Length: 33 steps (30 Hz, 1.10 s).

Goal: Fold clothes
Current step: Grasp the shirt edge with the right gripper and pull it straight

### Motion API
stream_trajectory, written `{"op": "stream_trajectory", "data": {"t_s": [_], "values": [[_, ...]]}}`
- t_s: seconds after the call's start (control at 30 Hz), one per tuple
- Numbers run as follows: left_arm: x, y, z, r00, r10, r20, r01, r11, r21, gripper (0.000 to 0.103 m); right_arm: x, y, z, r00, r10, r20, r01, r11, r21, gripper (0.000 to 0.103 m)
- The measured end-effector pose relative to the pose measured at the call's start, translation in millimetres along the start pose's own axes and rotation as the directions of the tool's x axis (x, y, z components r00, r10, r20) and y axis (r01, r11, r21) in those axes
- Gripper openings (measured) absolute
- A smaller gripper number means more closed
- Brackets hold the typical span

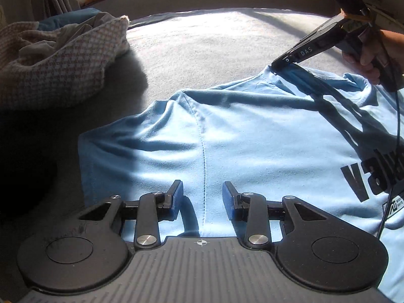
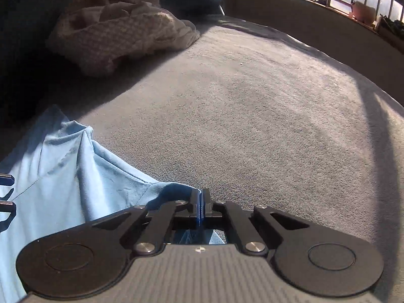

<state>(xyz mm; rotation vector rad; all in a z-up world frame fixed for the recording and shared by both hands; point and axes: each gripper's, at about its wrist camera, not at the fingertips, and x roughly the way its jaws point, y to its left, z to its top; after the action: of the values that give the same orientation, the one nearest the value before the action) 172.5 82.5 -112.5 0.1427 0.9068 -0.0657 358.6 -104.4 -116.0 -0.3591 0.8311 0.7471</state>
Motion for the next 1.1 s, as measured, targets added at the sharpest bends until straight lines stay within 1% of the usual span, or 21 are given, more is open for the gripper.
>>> {"op": "stream_trajectory", "data": {"t_s": [0.1, 0.2, 0.27, 0.3, 0.37, 0.43, 0.47, 0.5, 0.53, 0.57, 0.63, 0.67, 0.73, 0.77, 0.8, 0.83, 0.87, 0.93, 1.0, 1.07, 1.1], "values": [[5, -2, -2, 1.0, 0.027, -0.005, -0.028, 0.999, -0.022, 0.034, 2, -2, 2, 0.997, -0.057, 0.053, 0.058, 0.998, -0.013, 0.0], [5, -2, -2, 0.999, 0.047, -0.003, -0.047, 0.998, -0.036, 0.035, 14, -6, 0, 0.992, -0.101, 0.078, 0.101, 0.995, 0.0, 0.0], [5, -4, -1, 0.998, 0.058, -0.004, -0.059, 0.998, -0.031, 0.036, 18, -10, -2, 0.986, -0.137, 0.091, 0.135, 0.99, 0.032, 0.0], [5, -4, -2, 0.998, 0.061, -0.005, -0.062, 0.998, -0.035, 0.036, 16, -17, -2, 0.986, -0.132, 0.105, 0.124, 0.989, 0.081, 0.0], [4, -4, -3, 0.998, 0.065, -0.005, -0.065, 0.997, -0.045, 0.036, 4, -35, -3, 0.987, -0.09, 0.13, 0.057, 0.97, 0.237, 0.002], [4, -4, -4, 0.998, 0.066, -0.001, -0.066, 0.996, -0.054, 0.037, -8, -49, -6, 0.989, 0.04, 0.142, -0.088, 0.934, 0.345, 0.004], [4, -3, -4, 0.998, 0.066, 0.001, -0.066, 0.996, -0.058, 0.037, -14, -56, -8, 0.982, 0.11, 0.154, -0.163, 0.903, 0.397, 0.005], [4, -3, -4, 0.998, 0.067, 0.002, -0.067, 0.996, -0.063, 0.037, -16, -58, -9, 0.976, 0.169, 0.141, -0.213, 0.881, 0.422, 0.008], [5, -3, -4, 0.998, 0.067, 0.002, -0.067, 0.995, -0.068, 0.038, -16, -54, -9, 0.97, 0.211, 0.117, -0.241, 0.874, 0.422, 0.016], [5, -2, -3, 0.998, 0.069, 0.003, -0.068, 0.995, -0.073, 0.038, -15, -49, -9, 0.964, 0.249, 0.091, -0.264, 0.869, 0.418, 0.02], [6, -3, -3, 0.997, 0.073, 0.003, -0.073, 0.994, -0.077, 0.039, -9, -36, -8, 0.958, 0.285, 0.036, -0.274, 0.87, 0.409, 0.036], [6, -3, -3, 0.997, 0.076, 0.004, -0.076, 0.994, -0.075, 0.039, -4, -31, -8, 0.957, 0.291, 0.012, -0.27, 0.872, 0.407, 0.037], [6, -4, -3, 0.997, 0.082, 0.007, -0.081, 0.994, -0.073, 0.039, 6, -25, -8, 0.959, 0.282, -0.001, -0.257, 0.876, 0.408, 0.035], [6, -5, -3, 0.997, 0.083, 0.009, -0.082, 0.994, -0.072, 0.039, 12, -22, -9, 0.961, 0.276, -0.006, -0.25, 0.878, 0.409, 0.031], [6, -5, -3, 0.996, 0.084, 0.011, -0.083, 0.994, -0.071, 0.039, 17, -19, -9, 0.963, 0.271, -0.011, -0.243, 0.879, 0.41, 0.009], [6, -5, -4, 0.996, 0.085, 0.012, -0.084, 0.994, -0.071, 0.04, 17, -16, -8, 0.968, 0.251, 0.001, -0.231, 0.889, 0.396, 0.001], [6, -4, -4, 0.996, 0.085, 0.013, -0.083, 0.994, -0.074, 0.04, 15, -13, -6, 0.975, 0.22, 0.027, -0.214, 0.904, 0.371, 0.001], [5, -3, -5, 0.996, 0.085, 0.015, -0.083, 0.993, -0.082, 0.041, 9, -8, -1, 0.98, 0.187, 0.069, -0.2, 0.924, 0.327, 0.001], [4, -3, -6, 0.996, 0.085, 0.017, -0.083, 0.993, -0.089, 0.041, 12, 1, 3, 0.987, 0.149, 0.065, -0.161, 0.951, 0.266, 0.001], [4, -2, -6, 0.996, 0.085, 0.018, -0.083, 0.992, -0.092, 0.041, 18, 8, 3, 0.996, 0.067, 0.065, -0.079, 0.974, 0.212, 0.0], [4, -2, -6, 0.996, 0.086, 0.018, -0.083, 0.992, -0.093, 0.042, 21, 8, 2, 0.997, 0.043, 0.065, -0.056, 0.975, 0.217, 0.001]]}}
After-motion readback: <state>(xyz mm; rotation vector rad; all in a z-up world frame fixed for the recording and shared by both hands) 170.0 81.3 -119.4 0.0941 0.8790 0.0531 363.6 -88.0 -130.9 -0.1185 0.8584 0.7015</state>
